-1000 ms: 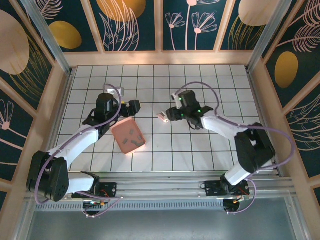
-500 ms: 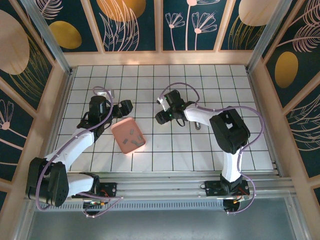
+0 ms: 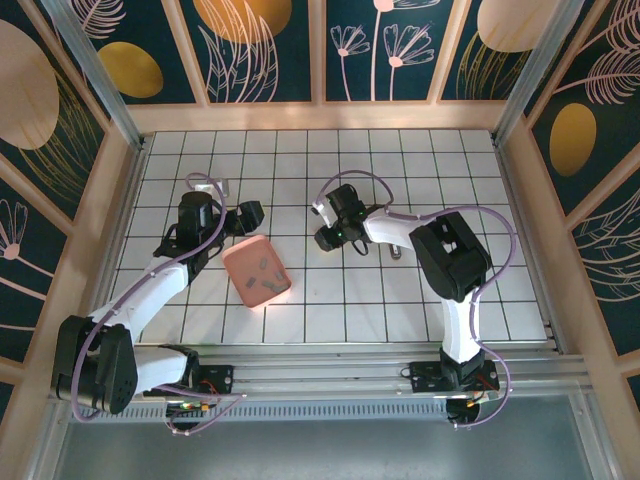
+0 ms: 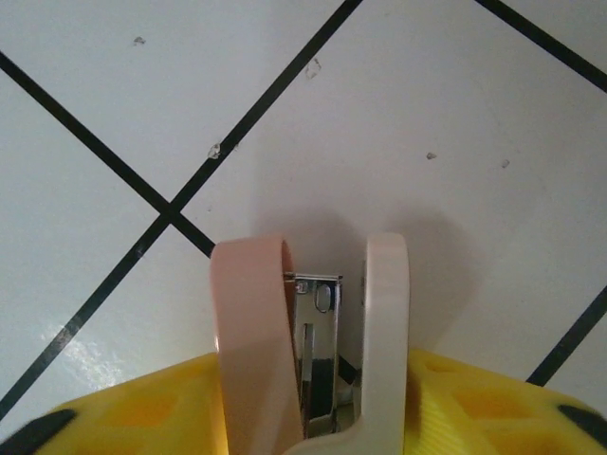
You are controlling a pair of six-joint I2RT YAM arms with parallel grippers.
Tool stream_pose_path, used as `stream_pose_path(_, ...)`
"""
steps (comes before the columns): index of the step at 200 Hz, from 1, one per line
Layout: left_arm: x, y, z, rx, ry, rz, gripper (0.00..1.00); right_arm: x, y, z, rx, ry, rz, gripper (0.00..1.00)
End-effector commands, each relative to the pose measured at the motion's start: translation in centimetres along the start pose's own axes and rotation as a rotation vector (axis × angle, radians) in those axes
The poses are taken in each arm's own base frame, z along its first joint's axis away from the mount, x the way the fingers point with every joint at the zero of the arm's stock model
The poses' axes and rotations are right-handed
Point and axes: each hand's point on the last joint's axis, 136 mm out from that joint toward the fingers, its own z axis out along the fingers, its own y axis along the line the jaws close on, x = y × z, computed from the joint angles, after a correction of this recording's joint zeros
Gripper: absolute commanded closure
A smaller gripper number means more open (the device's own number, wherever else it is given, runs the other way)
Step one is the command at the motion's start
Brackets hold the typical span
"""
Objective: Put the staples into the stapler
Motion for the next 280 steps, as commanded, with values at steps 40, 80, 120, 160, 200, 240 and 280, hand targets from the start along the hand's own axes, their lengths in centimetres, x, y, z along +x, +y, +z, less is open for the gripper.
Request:
stream_pose_path(40,-0.5,-1.9,0.1,0.084,0.038,-0.001,0.2,-2.6,0.7,-4.2,0.006,-0.214,-0.071,0.71)
stream_pose_path(80,-0.5,-6.5,0.3,0.313,0.069,-0.04,0.23,-5.9,2.8,-11.1,-0.029,-0.568,-0.14,0.73)
stream_pose_path(120,1.4,-11.9,0.4,0.504,0.131,0.07,0.23,-6.3,5.6,-16.1,-0.001,-0.838,-0.32,0.75)
stream_pose_path(160,1.5,-14.6,0.0,0.635,0.123,0.078,0.26,-6.9,7.2,-17.7,0.028,-0.93,-0.408,0.75)
stream_pose_path(200,2.2,-15.8,-0.1,0.688,0.141,0.123,0.32,-7.8,7.4,-18.7,0.03,-0.993,-0.386,0.76)
stream_pose_path(240,2.6,-16.4,0.3,0.702,0.153,0.135,0.37,-8.4,7.9,-19.3,0.024,-1.023,-0.388,0.76)
stream_pose_path(280,2.6,-17.0,0.6,0.712,0.149,0.15,0.49,-8.4,8.2,-19.3,0.018,-1.027,-0.398,0.76)
